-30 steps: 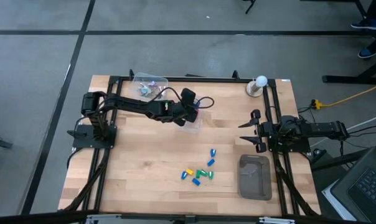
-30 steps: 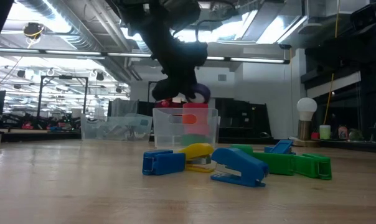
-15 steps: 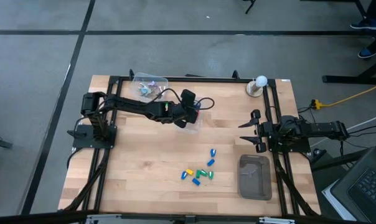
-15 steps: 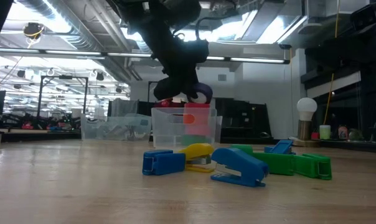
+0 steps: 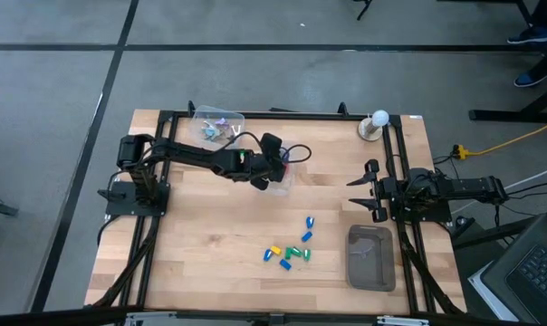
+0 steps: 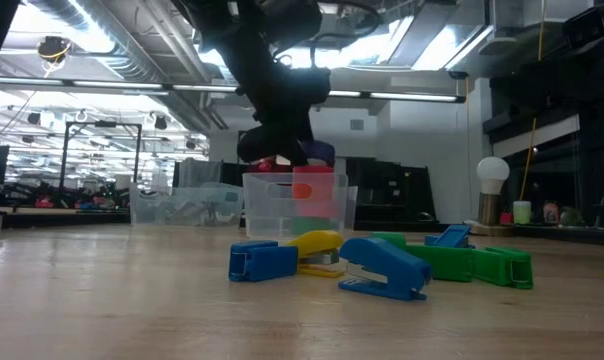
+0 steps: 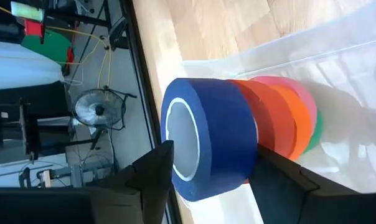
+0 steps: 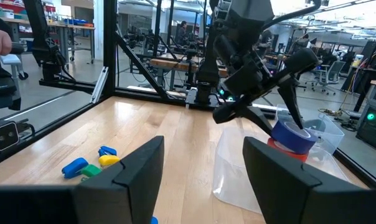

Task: Pick and place Stapler, Stapler remover, tape
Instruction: Put the blue tape into the bottom transparent bin

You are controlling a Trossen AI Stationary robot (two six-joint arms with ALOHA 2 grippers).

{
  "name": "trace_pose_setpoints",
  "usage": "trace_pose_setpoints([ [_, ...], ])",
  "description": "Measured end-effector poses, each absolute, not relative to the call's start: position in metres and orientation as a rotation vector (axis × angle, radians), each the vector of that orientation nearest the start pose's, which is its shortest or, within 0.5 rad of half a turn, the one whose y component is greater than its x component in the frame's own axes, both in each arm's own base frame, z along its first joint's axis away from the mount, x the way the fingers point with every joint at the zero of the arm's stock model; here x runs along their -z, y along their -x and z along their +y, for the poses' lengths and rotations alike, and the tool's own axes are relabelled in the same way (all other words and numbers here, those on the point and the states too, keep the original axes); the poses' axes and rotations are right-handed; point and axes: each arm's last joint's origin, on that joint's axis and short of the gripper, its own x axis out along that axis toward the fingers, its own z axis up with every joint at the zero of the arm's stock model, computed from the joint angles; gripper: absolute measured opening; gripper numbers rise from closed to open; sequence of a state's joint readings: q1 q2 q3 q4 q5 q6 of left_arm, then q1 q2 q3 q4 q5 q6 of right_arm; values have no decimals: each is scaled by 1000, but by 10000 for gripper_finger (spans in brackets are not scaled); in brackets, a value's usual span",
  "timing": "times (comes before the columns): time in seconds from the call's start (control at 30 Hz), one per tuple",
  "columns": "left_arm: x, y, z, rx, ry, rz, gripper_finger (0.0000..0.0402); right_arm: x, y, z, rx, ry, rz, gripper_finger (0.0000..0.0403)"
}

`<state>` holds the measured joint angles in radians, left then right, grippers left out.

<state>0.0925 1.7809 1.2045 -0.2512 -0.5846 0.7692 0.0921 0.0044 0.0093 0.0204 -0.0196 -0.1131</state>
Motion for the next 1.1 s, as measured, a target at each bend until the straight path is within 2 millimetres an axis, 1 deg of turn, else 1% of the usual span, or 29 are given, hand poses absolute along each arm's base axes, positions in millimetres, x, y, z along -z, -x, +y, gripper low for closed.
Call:
trace_pose_setpoints([
  [0.17,-211,-373,47,-292,-896,1025,203,-168,-97,10,-110,112,-32,225],
  [0.4,-214,-372,41,-299,-870,1006,203,-168,-97,9,-110,112,-32,225],
  [0.73,-230,-368,42,-375,-864,964,203,-168,-97,9,-109,112,-32,225],
  [0.9,-235,-367,41,-389,-807,931,203,-168,-97,10,-110,112,-32,225],
  [1.1,-234,-366,39,-367,-741,908,203,-168,-97,10,-110,112,-32,225],
])
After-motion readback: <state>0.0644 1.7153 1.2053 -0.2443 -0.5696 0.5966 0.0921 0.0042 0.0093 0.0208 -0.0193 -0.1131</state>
